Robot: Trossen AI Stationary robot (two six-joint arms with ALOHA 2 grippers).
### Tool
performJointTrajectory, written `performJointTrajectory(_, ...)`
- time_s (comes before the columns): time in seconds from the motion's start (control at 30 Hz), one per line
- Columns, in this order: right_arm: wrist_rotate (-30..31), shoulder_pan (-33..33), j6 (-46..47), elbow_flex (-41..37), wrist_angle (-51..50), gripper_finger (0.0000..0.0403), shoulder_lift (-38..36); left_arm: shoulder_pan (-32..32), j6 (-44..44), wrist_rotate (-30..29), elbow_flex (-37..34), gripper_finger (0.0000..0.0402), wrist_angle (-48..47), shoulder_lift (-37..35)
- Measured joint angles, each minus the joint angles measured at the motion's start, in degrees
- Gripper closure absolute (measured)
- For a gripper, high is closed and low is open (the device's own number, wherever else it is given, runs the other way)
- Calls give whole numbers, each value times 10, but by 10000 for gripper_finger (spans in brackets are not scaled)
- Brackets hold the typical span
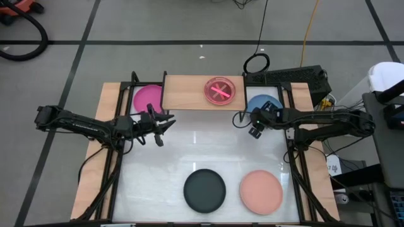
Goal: Place and stack plates onto a shelf
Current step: Put the blue plate on the shelf
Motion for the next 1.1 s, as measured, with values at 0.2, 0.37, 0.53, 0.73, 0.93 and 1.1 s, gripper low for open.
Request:
performJointTrajectory(0.2, -1, -15, -66, -21, 15, 241, 0, 0, -2, 0, 0, 286, -8, 0)
performJointTrajectory(0.37, -2, -17, -61, -44, 31, 216, 0, 0, -5, 0, 0, 286, -8, 0)
performJointTrajectory(0.53, -1, -17, -54, -75, 77, 200, 0, 0, -17, 0, 0, 286, -9, 0)
performJointTrajectory(0.73, -2, -27, -51, -121, 120, 200, 0, 0, -17, 0, 0, 286, -9, 0)
performJointTrajectory(0.93, -2, -30, -34, -144, 144, 229, -1, 0, -17, -1, 0, 286, -7, 0)
performJointTrajectory(1.1, -8, -30, -7, -145, 150, 298, -1, 0, -17, -1, 0, 286, -7, 0)
